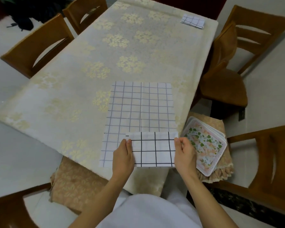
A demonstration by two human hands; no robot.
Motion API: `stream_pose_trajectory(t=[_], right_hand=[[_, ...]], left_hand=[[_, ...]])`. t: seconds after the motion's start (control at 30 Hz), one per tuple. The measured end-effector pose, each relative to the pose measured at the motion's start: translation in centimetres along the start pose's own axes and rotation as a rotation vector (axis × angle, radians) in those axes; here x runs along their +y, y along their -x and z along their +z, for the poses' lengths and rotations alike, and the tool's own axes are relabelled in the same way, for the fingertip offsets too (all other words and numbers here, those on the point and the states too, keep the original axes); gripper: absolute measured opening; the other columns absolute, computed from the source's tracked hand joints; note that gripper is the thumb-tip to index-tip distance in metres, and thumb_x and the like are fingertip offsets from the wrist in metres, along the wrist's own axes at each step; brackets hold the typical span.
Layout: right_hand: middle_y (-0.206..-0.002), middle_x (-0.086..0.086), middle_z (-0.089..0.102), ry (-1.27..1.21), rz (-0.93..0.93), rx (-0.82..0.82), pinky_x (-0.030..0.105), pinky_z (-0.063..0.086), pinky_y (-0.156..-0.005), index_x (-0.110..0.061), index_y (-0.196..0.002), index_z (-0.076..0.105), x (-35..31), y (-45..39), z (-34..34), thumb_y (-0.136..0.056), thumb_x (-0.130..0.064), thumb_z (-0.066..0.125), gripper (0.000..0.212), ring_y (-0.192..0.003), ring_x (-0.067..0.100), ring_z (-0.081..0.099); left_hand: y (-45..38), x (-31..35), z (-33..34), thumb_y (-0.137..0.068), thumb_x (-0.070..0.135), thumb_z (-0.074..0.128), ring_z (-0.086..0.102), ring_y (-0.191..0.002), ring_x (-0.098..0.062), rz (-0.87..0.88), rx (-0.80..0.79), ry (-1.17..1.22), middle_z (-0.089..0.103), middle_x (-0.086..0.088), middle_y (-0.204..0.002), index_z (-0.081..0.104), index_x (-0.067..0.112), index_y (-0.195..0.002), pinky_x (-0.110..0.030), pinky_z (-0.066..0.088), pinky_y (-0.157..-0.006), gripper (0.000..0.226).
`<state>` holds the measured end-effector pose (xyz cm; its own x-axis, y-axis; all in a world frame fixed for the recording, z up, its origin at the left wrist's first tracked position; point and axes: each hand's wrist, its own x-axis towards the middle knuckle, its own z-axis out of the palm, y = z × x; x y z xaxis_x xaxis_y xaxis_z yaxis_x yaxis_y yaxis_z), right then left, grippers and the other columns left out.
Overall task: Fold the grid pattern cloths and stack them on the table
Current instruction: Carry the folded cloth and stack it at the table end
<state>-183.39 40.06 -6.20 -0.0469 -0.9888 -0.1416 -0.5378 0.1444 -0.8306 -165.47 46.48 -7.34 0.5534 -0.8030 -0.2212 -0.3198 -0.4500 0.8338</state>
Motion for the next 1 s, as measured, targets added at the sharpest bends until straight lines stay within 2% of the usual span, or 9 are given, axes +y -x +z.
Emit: stream_pose_trajectory(t=[0.13, 0.2, 0.33, 0.43, 0.53, 0.63, 0.7, 0.87, 1.0], right_hand=[[-0.075, 0.014, 0.062, -0.001, -0.039, -0.113, 0.046, 0.048, -0.061, -0.007, -0.089, 0.059, 0.7, -1.6, -0.5, -0.103, -0.025, 0.049, 0.025, -0.068, 0.031, 0.057], [-0.077, 0.018, 0.063, -0.006, -0.066, -0.169, 0.048, 0.049, -0.063, -0.006, -0.089, 0.059, 1.1, -2.1, -0.7, -0.104, -0.025, 0.049, 0.026, -0.072, 0.036, 0.059], [-0.077, 0.013, 0.06, 0.02, -0.109, -0.302, 0.036, 0.044, -0.062, -0.005, -0.088, 0.057, 1.5, -2.4, -1.0, -0.104, -0.023, 0.049, 0.025, -0.071, 0.03, 0.056], [-0.075, 0.005, 0.059, 0.067, -0.15, -0.401, 0.04, 0.045, -0.063, -0.009, -0.086, 0.056, 2.0, -1.9, -0.4, -0.103, -0.026, 0.049, 0.025, -0.07, 0.025, 0.056], [-0.074, 0.007, 0.061, 0.105, -0.209, -0.515, 0.04, 0.045, -0.063, -0.01, -0.086, 0.057, 2.1, -0.5, 0.6, -0.104, -0.028, 0.048, 0.027, -0.07, 0.026, 0.057], [-0.072, 0.005, 0.059, 0.134, -0.266, -0.63, 0.02, 0.038, -0.057, -0.012, -0.086, 0.056, 1.3, 1.6, 1.5, -0.104, -0.027, 0.047, 0.025, -0.066, 0.018, 0.052], [-0.069, 0.002, 0.055, 0.154, -0.292, -0.699, 0.018, 0.036, -0.055, -0.012, -0.087, 0.056, 0.7, 3.1, 2.4, -0.104, -0.028, 0.047, 0.025, -0.063, 0.014, 0.048], [-0.07, 0.002, 0.055, 0.155, -0.373, -0.826, 0.027, 0.037, -0.057, -0.012, -0.088, 0.057, -0.9, 7.0, 4.9, -0.104, -0.03, 0.046, 0.026, -0.063, 0.013, 0.047], [-0.071, 0.006, 0.058, 0.125, -0.449, -0.873, 0.038, 0.041, -0.058, -0.012, -0.086, 0.056, -2.5, 10.6, 6.7, -0.104, -0.031, 0.047, 0.027, -0.065, 0.022, 0.053]], left_hand=[[2.0, 0.8, 0.8, -0.106, 0.033, 0.033, 0.037, -0.052, -0.012, -0.07, 0.114, 0.007, 0.044, -0.001, -0.059, 0.041, 0.016, -0.07, -0.022, 0.033, -0.05, 0.041], [3.2, 0.9, 1.4, -0.106, 0.032, 0.034, 0.039, -0.052, -0.013, -0.108, 0.176, 0.015, 0.047, -0.002, -0.06, 0.042, 0.015, -0.071, -0.02, 0.033, -0.05, 0.04], [5.7, 0.2, 2.5, -0.106, 0.031, 0.034, 0.04, -0.05, -0.008, -0.176, 0.301, -0.005, 0.047, 0.0, -0.06, 0.043, 0.015, -0.072, -0.02, 0.033, -0.049, 0.039], [8.2, -0.7, 2.7, -0.106, 0.032, 0.033, 0.04, -0.053, -0.009, -0.237, 0.405, 0.006, 0.047, -0.001, -0.062, 0.044, 0.013, -0.074, -0.023, 0.032, -0.05, 0.039], [11.0, -1.9, 2.4, -0.107, 0.033, 0.033, 0.047, -0.062, -0.017, -0.325, 0.504, 0.059, 0.055, -0.007, -0.071, 0.052, 0.009, -0.082, -0.025, 0.037, -0.056, 0.039], [13.9, -2.7, 1.3, -0.107, 0.028, 0.034, 0.053, -0.068, -0.01, -0.396, 0.608, 0.072, 0.058, 0.004, -0.073, 0.055, 0.017, -0.085, -0.016, 0.04, -0.055, 0.032], [15.6, -3.3, 0.5, -0.107, 0.027, 0.035, 0.054, -0.069, -0.005, -0.433, 0.675, 0.084, 0.056, 0.009, -0.074, 0.054, 0.021, -0.088, -0.012, 0.039, -0.055, 0.028], [19.2, -5.6, -2.0, -0.106, 0.033, 0.035, 0.055, -0.069, -0.006, -0.542, 0.784, 0.123, 0.057, 0.008, -0.076, 0.056, 0.015, -0.094, -0.011, 0.037, -0.05, 0.031], [21.6, -6.2, -5.0, -0.106, 0.031, 0.035, 0.055, -0.064, -0.001, -0.551, 0.872, 0.151, 0.056, 0.004, -0.073, 0.054, 0.015, -0.085, -0.008, 0.037, -0.048, 0.033]])
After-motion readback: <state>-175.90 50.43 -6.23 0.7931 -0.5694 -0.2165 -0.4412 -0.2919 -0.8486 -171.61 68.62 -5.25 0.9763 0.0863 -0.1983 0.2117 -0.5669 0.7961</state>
